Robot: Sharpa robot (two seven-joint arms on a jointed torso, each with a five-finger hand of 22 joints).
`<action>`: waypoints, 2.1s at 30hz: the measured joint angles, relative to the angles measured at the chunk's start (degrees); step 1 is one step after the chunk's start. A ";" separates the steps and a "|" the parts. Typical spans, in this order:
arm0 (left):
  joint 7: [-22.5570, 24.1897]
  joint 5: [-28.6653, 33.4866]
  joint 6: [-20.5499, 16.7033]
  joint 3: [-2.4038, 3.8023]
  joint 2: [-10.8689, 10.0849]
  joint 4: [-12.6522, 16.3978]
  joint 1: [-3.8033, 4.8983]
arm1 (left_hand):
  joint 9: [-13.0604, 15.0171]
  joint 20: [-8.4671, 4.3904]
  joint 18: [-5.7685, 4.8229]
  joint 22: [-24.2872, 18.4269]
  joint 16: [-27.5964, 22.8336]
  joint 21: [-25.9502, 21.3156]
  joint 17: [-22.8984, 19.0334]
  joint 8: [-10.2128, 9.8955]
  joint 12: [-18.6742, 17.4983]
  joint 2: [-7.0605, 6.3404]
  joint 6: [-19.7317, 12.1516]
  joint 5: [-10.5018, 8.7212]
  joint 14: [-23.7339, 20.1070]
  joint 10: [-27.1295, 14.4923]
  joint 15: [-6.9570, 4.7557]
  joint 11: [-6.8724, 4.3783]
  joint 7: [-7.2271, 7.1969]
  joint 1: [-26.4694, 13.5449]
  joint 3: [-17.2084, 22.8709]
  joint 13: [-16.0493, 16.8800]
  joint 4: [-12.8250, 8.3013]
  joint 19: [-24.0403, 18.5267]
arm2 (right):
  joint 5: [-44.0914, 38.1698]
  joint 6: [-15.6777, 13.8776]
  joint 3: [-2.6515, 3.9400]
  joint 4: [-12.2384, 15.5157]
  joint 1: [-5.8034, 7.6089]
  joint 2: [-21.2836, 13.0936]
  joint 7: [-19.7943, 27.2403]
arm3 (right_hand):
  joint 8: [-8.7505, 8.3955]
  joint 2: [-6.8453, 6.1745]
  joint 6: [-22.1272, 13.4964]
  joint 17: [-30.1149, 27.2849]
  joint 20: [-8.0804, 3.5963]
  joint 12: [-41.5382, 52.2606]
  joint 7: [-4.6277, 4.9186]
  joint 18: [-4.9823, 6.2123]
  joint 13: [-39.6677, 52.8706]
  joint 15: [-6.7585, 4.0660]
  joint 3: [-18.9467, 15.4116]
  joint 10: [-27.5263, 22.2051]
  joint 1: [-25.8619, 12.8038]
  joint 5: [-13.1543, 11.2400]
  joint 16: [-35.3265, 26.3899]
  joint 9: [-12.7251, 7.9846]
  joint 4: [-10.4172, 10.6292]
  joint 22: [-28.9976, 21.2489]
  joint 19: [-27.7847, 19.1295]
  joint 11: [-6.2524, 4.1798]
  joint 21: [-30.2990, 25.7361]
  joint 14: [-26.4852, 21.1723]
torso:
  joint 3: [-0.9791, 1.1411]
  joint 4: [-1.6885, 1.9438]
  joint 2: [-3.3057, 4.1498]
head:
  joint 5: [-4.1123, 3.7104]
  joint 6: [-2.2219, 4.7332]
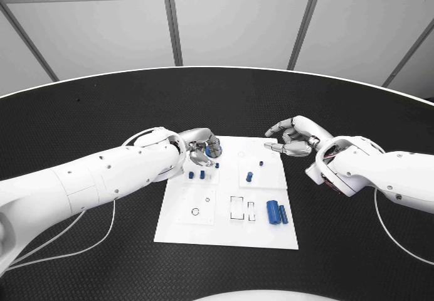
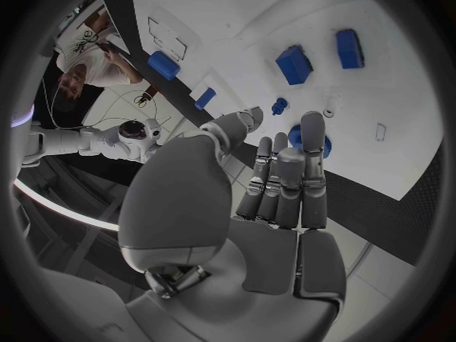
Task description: Assemble the parts on the task board
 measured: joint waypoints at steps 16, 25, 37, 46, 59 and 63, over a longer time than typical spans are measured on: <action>-2.91 -1.29 2.62 -0.01 2.61 -3.03 -0.22 | -0.45 -0.47 -0.01 5.34 2.43 5.23 2.11 -0.86 -2.38 0.73 2.72 -0.25 3.33 3.78 -0.70 -0.81 -0.74 -0.27 1.36 -0.10 -1.01 3.91 | 0.00 0.06 0.00 0.21 0.01 0.08 -0.14 | 0.00 0.00 0.00 -0.01 0.00 0.00 0.00 0.00 -0.01 0.00 0.06 0.00 0.00 0.00 0.00 0.00 0.06 0.00 0.00 0.00 0.00 0.00 | 0.10 0.06 -0.08 | -0.45 -0.05; -3.32 -1.76 3.28 -0.01 3.72 -4.34 -0.89 | -0.51 -0.59 -0.01 7.41 2.97 6.90 3.43 -1.07 -2.60 0.98 3.21 -0.25 4.31 4.83 -0.94 -1.06 -0.84 -0.52 1.51 -0.09 -1.17 4.75 | 0.00 0.09 0.01 0.28 0.01 0.11 -0.18 | 0.00 0.00 0.00 -0.02 0.00 0.00 0.00 0.00 -0.01 -0.19 0.06 0.00 0.00 0.00 0.00 0.00 0.06 0.00 0.00 0.00 0.00 0.19 | 0.03 0.09 -0.07 | -0.55 -0.13; -3.49 -1.82 1.53 0.00 4.89 -5.90 -1.51 | -0.56 -0.78 -0.02 9.26 3.79 8.46 5.11 -1.07 -3.10 1.20 3.82 -0.45 5.47 5.66 -1.00 -1.05 -1.05 -0.29 1.69 -0.09 -1.35 6.09 | 0.00 0.16 0.01 0.22 0.01 0.31 -0.22 | 0.00 0.00 0.00 -0.02 0.00 0.00 0.00 0.00 -0.02 -0.19 0.05 0.00 0.00 0.00 0.00 -0.07 0.06 0.00 0.00 0.00 0.00 0.19 | 0.09 0.02 -0.09 | -0.60 -0.20; -4.02 -1.87 2.55 0.00 5.54 -6.46 -1.72 | -0.55 -0.76 -0.58 10.25 4.29 9.53 5.71 -1.07 -3.44 1.42 4.33 -0.66 6.10 6.28 -1.23 -1.27 -1.15 -0.52 1.83 -0.01 -1.49 6.87 | 0.00 0.24 0.01 0.21 0.01 0.39 -0.22 | 0.00 0.00 0.00 -0.02 0.00 0.00 0.00 0.00 -0.02 -0.19 0.05 0.00 0.00 0.00 0.00 -0.07 0.06 0.00 0.00 0.00 0.00 0.19 | 0.09 0.07 -0.09 | -0.80 -0.35; -4.37 -2.73 3.40 0.00 6.28 -7.71 -2.36 | -0.55 -0.99 -0.59 11.55 4.63 10.64 6.79 -1.06 -3.49 1.42 4.73 -1.10 6.89 6.89 -1.20 -1.47 -1.16 -0.52 1.83 0.30 -1.49 7.51 | 0.00 0.32 0.01 0.13 0.01 0.49 -0.21 | 0.00 0.00 0.00 -0.03 0.00 0.00 0.00 0.00 -0.03 -0.19 0.05 0.00 0.00 0.00 0.00 -0.06 0.06 0.00 0.00 0.00 0.00 0.18 | 0.03 0.10 -0.12 | -0.90 -0.57; -4.40 -2.81 3.14 0.00 6.45 -7.94 -2.51 | -0.55 -0.99 -0.58 11.72 4.91 10.64 7.02 -1.06 -3.58 1.82 4.74 -1.10 7.03 6.99 -1.33 -1.57 -1.17 -0.54 1.83 0.31 -1.49 7.51 | 0.00 0.35 0.01 0.09 0.01 0.55 -0.19 | 0.00 0.00 0.00 -0.03 0.00 0.00 0.00 0.00 -0.03 -0.19 0.05 0.00 0.00 0.00 0.00 -0.06 0.06 0.00 0.00 0.00 0.00 0.19 | 0.01 0.13 -0.14 | -0.94 -0.63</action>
